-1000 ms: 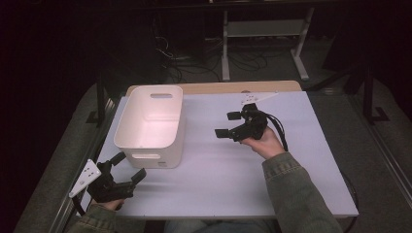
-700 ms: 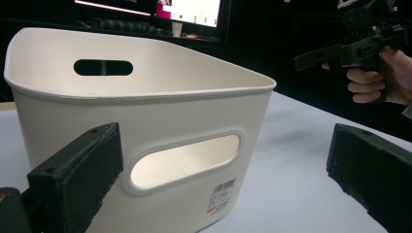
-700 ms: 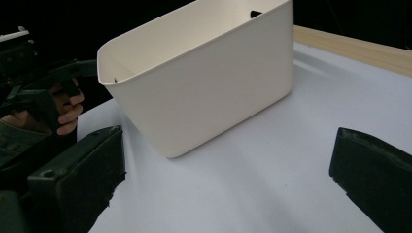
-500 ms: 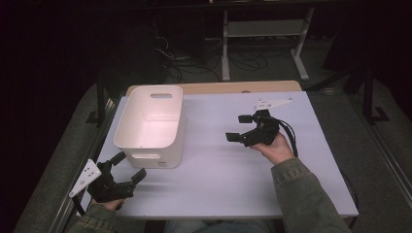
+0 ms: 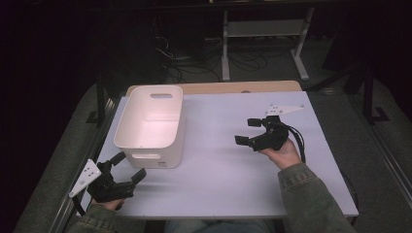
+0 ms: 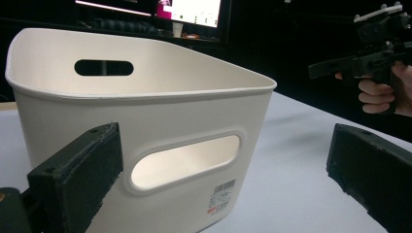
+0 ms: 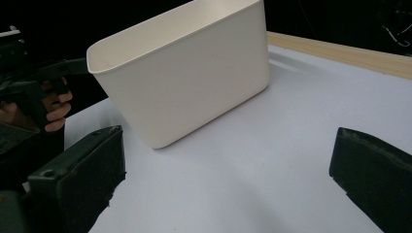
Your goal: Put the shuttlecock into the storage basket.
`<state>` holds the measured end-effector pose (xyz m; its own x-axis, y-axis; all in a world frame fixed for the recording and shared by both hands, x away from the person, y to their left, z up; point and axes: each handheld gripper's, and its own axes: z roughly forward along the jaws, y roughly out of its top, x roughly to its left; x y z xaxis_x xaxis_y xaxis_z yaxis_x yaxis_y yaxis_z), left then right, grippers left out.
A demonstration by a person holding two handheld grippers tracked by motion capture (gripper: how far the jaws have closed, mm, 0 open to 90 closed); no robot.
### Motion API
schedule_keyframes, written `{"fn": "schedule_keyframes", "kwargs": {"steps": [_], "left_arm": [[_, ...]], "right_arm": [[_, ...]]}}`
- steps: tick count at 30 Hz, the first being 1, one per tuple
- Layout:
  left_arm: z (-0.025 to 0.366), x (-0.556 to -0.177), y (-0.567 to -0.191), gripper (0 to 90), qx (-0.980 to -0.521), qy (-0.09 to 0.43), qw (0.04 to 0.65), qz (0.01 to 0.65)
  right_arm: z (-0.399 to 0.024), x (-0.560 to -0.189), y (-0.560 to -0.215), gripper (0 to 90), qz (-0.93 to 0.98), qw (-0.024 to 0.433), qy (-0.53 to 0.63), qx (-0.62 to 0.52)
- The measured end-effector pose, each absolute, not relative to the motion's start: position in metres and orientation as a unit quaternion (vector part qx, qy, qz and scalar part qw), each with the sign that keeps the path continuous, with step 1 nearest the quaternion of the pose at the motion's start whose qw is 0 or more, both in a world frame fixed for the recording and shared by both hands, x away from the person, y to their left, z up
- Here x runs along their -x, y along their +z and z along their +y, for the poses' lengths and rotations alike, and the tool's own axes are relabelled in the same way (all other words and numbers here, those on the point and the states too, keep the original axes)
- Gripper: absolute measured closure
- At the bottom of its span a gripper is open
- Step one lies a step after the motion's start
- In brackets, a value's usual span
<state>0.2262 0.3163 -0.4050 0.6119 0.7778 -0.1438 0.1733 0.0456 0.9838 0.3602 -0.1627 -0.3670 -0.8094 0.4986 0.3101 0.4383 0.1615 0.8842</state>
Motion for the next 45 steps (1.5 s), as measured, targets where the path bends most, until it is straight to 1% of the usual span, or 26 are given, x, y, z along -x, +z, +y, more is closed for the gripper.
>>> {"fn": "schedule_keyframes", "kwargs": {"steps": [11, 28, 40, 45], "left_arm": [[0.316, -0.226, -0.405, 0.0, -0.646, 0.243, 0.623, 0.368], [0.316, -0.226, -0.405, 0.0, -0.646, 0.243, 0.623, 0.368], [0.316, -0.227, -0.405, 0.0, -0.646, 0.242, 0.622, 0.370], [0.316, -0.227, -0.405, 0.0, -0.646, 0.242, 0.622, 0.370]], "right_arm": [[-0.183, -0.349, -0.379, 0.0, 0.753, 0.050, 0.573, -0.321], [-0.207, -0.331, -0.394, 0.0, 0.743, 0.071, 0.575, -0.335], [-0.223, -0.318, -0.397, 0.0, 0.732, 0.099, 0.585, -0.336], [-0.230, -0.313, -0.401, 0.0, 0.724, 0.117, 0.590, -0.337]]}}
